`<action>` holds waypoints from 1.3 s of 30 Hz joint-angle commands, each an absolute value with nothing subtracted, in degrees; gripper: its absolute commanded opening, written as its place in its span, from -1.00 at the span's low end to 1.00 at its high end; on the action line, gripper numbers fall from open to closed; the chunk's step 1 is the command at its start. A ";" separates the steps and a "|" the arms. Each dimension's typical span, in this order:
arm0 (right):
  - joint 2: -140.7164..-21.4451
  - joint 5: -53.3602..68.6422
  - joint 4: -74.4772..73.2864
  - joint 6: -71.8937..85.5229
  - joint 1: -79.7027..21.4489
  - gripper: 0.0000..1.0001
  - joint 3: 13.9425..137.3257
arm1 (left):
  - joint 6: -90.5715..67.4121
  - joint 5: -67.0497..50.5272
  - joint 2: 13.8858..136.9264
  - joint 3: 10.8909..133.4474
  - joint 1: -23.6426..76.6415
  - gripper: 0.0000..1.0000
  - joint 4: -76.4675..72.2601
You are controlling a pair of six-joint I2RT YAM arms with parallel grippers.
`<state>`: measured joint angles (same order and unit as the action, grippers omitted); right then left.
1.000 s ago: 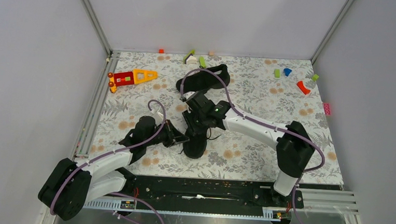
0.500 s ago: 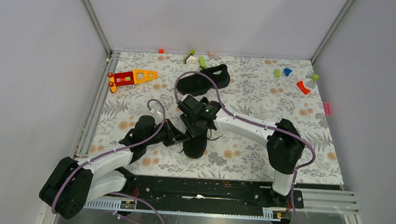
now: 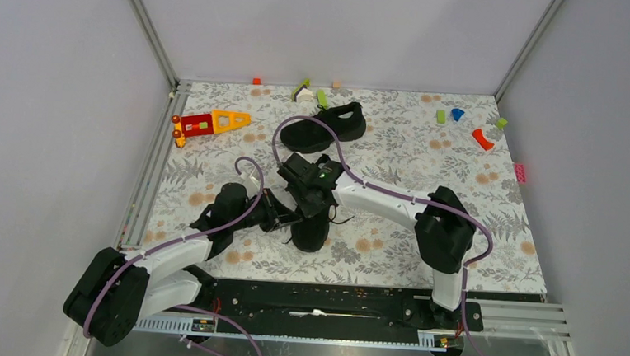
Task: Tie the shoes
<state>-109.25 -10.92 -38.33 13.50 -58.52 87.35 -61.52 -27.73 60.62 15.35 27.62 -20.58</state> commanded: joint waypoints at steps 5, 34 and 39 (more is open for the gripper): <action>-107.03 -14.97 -38.82 13.61 -59.24 -1.00 88.15 | -61.03 -28.28 59.68 17.15 27.07 -0.90 -22.04; -83.21 -4.84 -7.68 28.36 -51.43 -1.00 60.01 | -51.92 -25.45 53.83 21.80 27.07 -0.30 -5.97; -83.73 -2.40 -7.52 28.02 -50.80 -1.00 60.18 | -43.44 -17.87 47.04 28.44 27.06 -0.16 8.49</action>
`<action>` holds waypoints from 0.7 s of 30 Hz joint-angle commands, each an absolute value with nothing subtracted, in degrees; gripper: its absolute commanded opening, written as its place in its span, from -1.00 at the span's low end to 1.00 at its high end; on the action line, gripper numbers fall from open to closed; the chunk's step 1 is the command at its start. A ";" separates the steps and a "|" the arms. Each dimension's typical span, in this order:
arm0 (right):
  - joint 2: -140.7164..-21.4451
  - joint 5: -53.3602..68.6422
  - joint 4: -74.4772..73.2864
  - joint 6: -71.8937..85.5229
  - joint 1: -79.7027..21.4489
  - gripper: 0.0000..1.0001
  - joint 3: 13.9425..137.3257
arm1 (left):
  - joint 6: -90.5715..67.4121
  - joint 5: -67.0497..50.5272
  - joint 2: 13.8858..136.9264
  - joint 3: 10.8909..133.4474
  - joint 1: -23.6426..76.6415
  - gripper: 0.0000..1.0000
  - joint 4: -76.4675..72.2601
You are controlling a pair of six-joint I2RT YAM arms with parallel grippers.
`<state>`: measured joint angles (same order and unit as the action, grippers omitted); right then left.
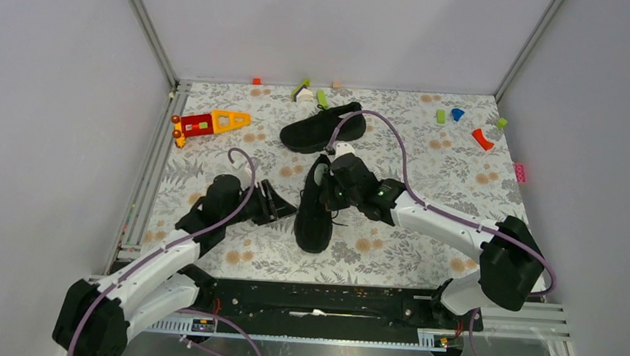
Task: Tie the shoes
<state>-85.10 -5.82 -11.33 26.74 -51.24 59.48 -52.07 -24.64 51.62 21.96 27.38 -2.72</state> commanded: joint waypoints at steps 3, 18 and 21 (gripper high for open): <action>-83.78 -1.77 -7.51 27.95 -50.74 -1.00 60.34 | -38.20 -15.30 45.98 32.03 27.11 -0.10 12.21; -81.83 -0.57 -7.10 27.58 -50.33 -1.00 59.78 | -26.97 -30.44 63.23 42.23 27.61 -0.05 2.46; -81.91 -0.28 -6.82 27.57 -50.27 -1.00 59.69 | -26.98 -30.65 64.51 41.49 28.22 -0.06 2.22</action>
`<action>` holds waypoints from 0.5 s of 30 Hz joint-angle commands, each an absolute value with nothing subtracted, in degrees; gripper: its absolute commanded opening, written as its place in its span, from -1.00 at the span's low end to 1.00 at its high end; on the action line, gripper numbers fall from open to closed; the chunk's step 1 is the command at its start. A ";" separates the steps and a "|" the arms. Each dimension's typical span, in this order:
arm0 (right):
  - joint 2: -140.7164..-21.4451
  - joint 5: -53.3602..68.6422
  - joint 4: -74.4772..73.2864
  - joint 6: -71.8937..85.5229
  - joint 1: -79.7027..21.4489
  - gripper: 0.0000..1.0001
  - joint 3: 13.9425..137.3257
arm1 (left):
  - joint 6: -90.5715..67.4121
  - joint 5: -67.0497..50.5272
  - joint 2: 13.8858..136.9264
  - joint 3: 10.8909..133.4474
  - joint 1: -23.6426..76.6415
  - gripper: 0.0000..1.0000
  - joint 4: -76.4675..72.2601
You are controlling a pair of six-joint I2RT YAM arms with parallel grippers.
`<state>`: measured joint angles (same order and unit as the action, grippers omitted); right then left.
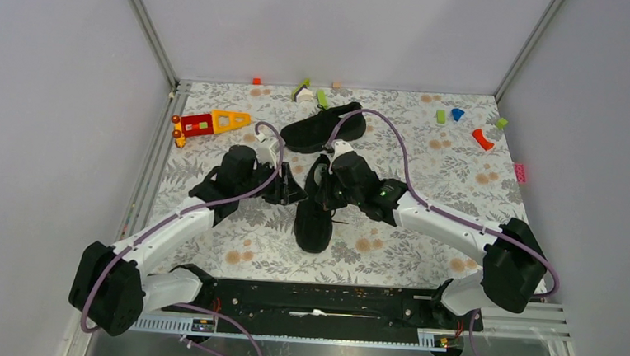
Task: Tie the shoes
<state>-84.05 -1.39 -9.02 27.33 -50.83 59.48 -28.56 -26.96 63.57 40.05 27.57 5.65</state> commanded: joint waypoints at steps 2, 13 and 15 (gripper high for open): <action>-81.89 -0.18 -6.41 27.69 -50.20 -1.00 59.47 | -27.06 -30.50 65.06 41.33 28.38 -0.11 2.45; -78.95 -0.17 -6.19 27.94 -48.96 -0.07 56.27 | -27.47 -28.01 63.60 44.37 28.39 -1.00 6.83; -76.44 -0.18 -6.11 27.58 -48.55 0.09 54.13 | -27.89 -27.89 63.57 45.31 28.34 -1.00 7.53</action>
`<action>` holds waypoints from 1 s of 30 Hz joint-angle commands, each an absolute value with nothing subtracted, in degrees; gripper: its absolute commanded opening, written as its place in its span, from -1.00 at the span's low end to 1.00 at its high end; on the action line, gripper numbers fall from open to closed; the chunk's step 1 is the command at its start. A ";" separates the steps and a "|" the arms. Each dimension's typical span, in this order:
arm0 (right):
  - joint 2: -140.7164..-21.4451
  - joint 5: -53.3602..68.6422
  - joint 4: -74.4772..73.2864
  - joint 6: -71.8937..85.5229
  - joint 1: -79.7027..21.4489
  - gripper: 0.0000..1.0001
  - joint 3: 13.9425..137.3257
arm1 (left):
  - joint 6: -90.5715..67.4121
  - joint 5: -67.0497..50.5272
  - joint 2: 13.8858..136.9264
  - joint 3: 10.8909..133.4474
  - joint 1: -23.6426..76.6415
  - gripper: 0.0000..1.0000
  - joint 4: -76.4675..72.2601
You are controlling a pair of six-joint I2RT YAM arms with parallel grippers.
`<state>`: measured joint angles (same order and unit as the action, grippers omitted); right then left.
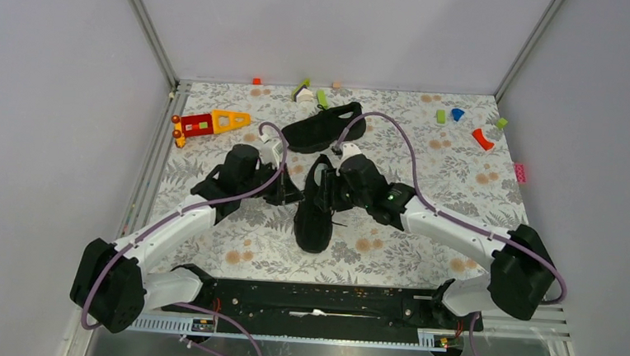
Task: Tie the shoes
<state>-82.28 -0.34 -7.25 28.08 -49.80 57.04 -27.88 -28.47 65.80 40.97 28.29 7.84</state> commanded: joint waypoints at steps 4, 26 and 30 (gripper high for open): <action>-71.33 2.48 -5.67 26.16 -48.32 0.35 49.20 | -28.12 -28.29 65.14 47.26 28.31 -1.00 9.01; -81.62 7.60 -12.77 -4.58 -47.90 0.43 54.27 | -28.14 -28.44 66.68 53.35 28.30 -1.00 12.71; -83.05 8.36 -9.43 -7.09 -47.58 0.44 53.33 | -28.33 -29.19 67.25 53.35 28.30 -1.00 12.39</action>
